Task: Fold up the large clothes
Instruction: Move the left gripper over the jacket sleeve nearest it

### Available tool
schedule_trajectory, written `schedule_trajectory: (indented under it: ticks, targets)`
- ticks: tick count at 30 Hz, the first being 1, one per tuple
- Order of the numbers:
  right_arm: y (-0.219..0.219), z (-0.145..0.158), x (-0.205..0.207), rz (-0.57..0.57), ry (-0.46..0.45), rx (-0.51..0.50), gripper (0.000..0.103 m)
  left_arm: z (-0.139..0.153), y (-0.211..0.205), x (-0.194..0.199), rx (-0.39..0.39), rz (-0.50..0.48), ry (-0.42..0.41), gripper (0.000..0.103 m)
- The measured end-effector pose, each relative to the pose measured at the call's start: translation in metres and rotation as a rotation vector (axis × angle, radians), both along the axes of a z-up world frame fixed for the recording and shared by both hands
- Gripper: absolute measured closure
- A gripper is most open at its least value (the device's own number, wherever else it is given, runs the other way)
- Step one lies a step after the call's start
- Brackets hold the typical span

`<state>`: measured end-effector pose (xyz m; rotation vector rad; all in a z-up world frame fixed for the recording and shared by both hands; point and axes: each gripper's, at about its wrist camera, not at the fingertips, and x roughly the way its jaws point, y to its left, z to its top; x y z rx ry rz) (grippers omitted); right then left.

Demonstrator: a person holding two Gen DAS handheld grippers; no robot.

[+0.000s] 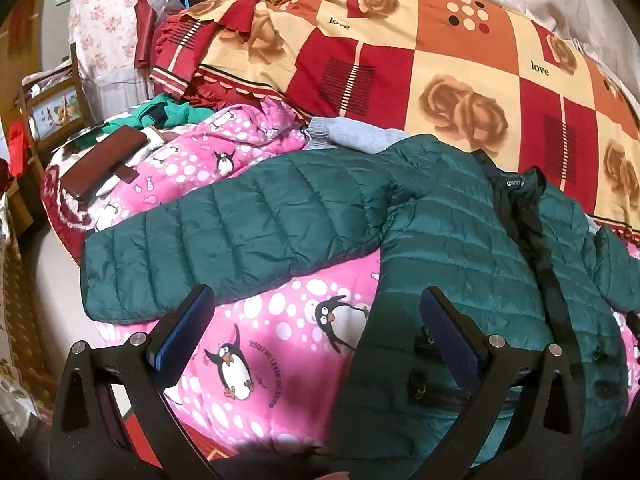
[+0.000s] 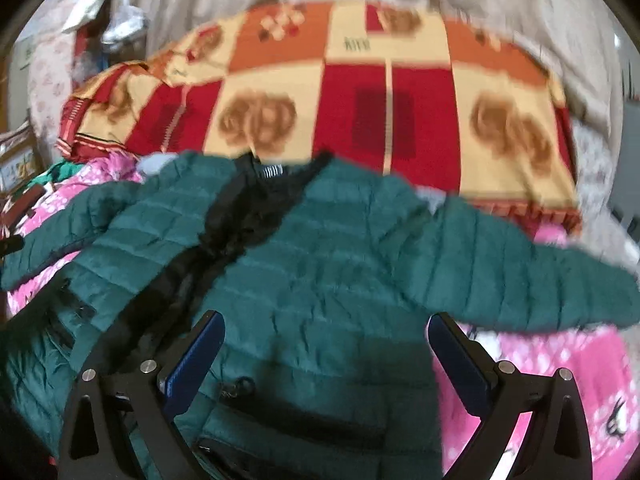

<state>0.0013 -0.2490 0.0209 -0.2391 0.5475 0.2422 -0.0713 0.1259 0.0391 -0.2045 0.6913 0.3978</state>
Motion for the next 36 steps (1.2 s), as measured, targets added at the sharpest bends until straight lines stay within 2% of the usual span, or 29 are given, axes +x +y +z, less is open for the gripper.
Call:
schedule_trajectory:
  ticks: [4, 6, 10, 11, 14, 24, 29, 31, 36]
  targets:
    - [0.006, -0.020, 0.006, 0.004, 0.097, -0.070, 0.001, 0.000, 0.000, 0.000, -0.005, 0.005, -0.001, 0.000]
    - [0.006, -0.026, 0.009, 0.010, 0.137, -0.072, 0.001, 0.000, 0.001, 0.000, -0.006, 0.006, -0.001, 0.000]
    - [0.002, -0.054, 0.023, -0.006, 0.298, -0.080, 0.001, -0.001, 0.007, -0.002, -0.036, 0.017, -0.009, 0.000]
    - [-0.001, -0.060, 0.027, -0.009, 0.343, -0.062, 0.001, -0.002, 0.008, -0.002, -0.044, 0.019, -0.009, 0.000]
    - [-0.013, -0.064, 0.034, -0.016, 0.393, 0.025, 0.001, -0.002, 0.010, -0.003, -0.056, 0.023, -0.007, 0.000]
    - [-0.013, -0.071, 0.032, -0.013, 0.398, 0.027, 0.000, -0.002, 0.010, -0.003, -0.049, 0.023, -0.005, 0.000]
    - [-0.015, -0.064, 0.032, -0.020, 0.386, 0.041, 0.001, -0.002, 0.011, -0.003, -0.055, 0.022, -0.007, 0.000]
    - [-0.021, -0.052, 0.029, -0.053, 0.335, 0.047, 0.001, -0.002, 0.009, -0.003, -0.056, 0.022, -0.009, 0.000]
    - [-0.047, -0.027, 0.022, -0.131, 0.220, 0.150, 0.001, 0.000, 0.006, -0.004, -0.056, 0.011, -0.029, 0.001]
